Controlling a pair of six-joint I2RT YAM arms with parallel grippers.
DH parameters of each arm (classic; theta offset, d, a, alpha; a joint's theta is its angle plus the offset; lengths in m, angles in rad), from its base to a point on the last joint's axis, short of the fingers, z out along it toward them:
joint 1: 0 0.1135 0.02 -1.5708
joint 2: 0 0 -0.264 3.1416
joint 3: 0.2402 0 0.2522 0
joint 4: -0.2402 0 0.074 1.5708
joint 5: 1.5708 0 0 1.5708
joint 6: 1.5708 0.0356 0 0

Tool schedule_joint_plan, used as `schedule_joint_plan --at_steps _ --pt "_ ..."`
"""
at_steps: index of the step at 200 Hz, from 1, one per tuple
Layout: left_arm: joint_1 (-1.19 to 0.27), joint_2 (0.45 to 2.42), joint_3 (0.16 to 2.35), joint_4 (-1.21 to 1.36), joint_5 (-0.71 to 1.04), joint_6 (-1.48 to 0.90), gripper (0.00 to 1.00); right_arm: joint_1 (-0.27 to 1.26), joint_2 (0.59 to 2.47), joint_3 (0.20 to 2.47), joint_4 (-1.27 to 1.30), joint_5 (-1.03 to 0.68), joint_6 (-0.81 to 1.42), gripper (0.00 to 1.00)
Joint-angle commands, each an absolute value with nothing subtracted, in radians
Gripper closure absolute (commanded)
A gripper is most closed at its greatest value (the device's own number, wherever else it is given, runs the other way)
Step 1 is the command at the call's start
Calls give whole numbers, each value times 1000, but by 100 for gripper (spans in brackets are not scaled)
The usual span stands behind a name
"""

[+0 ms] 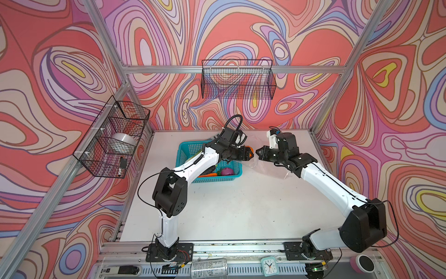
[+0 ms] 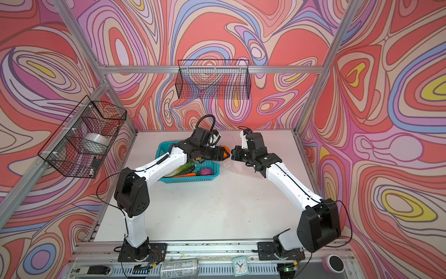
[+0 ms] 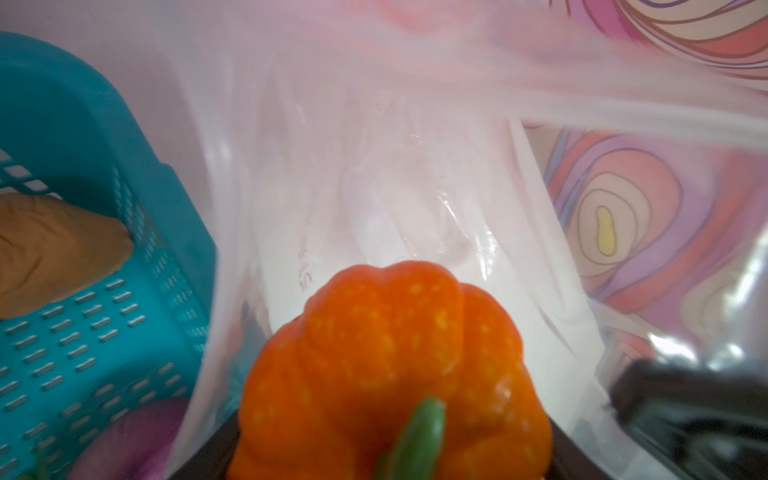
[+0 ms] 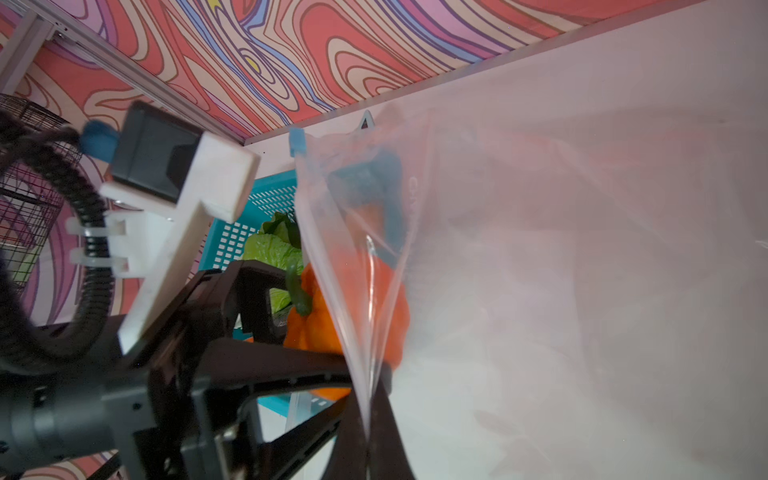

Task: Place the food in the zip-top bag and seal the zipper
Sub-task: 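Carry the pumpkin with the left gripper into the bag's opening, then open the left gripper to drop the pumpkin into the bag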

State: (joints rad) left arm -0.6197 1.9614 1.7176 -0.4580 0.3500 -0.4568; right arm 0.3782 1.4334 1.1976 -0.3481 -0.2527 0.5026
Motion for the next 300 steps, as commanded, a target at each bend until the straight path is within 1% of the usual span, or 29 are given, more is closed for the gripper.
schedule_joint_plan --at_steps 1,34,55,96,113,124,169,236,300 --pt "-642 2015 1809 -604 242 -410 50 375 1422 1179 -319 -283 515 100" --pt "-649 2060 1846 -634 219 -415 45 375 1428 1169 -319 -275 517 100" --pt "-652 2078 1873 -677 193 -405 36 374 1434 1167 -322 -276 516 100" --pt "-652 2076 1859 -686 195 -409 23 375 1448 1164 -313 -288 521 100" --pt "-653 2068 1852 -682 198 -415 8 374 1449 1165 -312 -287 523 100" --pt "-652 2062 1850 -677 199 -419 1 374 1447 1164 -314 -287 523 100" --pt "-652 2008 1836 -656 216 -435 0 374 1441 1164 -319 -278 519 100" --pt "-639 1920 1795 -641 187 -426 0 376 1436 1166 -328 -259 508 100" --pt "-564 1733 1676 -593 171 -418 0 374 1428 1163 -335 -235 500 100"
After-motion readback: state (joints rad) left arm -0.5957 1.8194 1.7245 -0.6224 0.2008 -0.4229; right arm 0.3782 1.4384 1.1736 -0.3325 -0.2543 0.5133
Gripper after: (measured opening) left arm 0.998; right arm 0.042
